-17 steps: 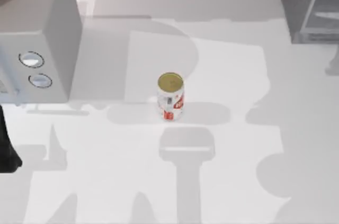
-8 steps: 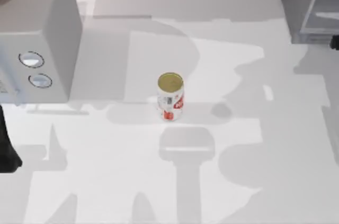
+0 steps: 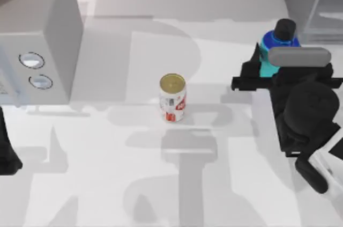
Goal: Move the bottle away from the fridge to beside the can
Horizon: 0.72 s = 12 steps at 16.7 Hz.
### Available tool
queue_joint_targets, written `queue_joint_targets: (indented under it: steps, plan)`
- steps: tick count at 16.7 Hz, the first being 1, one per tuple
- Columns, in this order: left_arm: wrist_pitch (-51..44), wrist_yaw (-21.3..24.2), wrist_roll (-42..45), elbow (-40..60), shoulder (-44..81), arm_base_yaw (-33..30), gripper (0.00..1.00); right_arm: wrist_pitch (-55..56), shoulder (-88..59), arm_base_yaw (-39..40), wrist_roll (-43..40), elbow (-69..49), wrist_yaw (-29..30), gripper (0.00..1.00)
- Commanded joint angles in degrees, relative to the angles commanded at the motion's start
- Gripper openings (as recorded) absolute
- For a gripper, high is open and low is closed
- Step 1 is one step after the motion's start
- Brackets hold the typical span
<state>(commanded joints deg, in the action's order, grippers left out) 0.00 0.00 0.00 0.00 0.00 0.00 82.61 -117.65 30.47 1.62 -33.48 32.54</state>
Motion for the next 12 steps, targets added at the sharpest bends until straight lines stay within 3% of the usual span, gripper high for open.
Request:
queue_joint_targets:
  steps: [4, 12]
  plan:
    - [0.0, 0.0, 0.0, 0.0, 0.0, 0.0, 1.0, 2.3, -1.2, 7.5, 0.0, 1.3, 7.5, 0.0]
    - [0.0, 0.0, 0.0, 0.0, 0.0, 0.0, 1.0, 2.3, -1.1, 7.8, 0.0, 1.3, 7.8, 0.0]
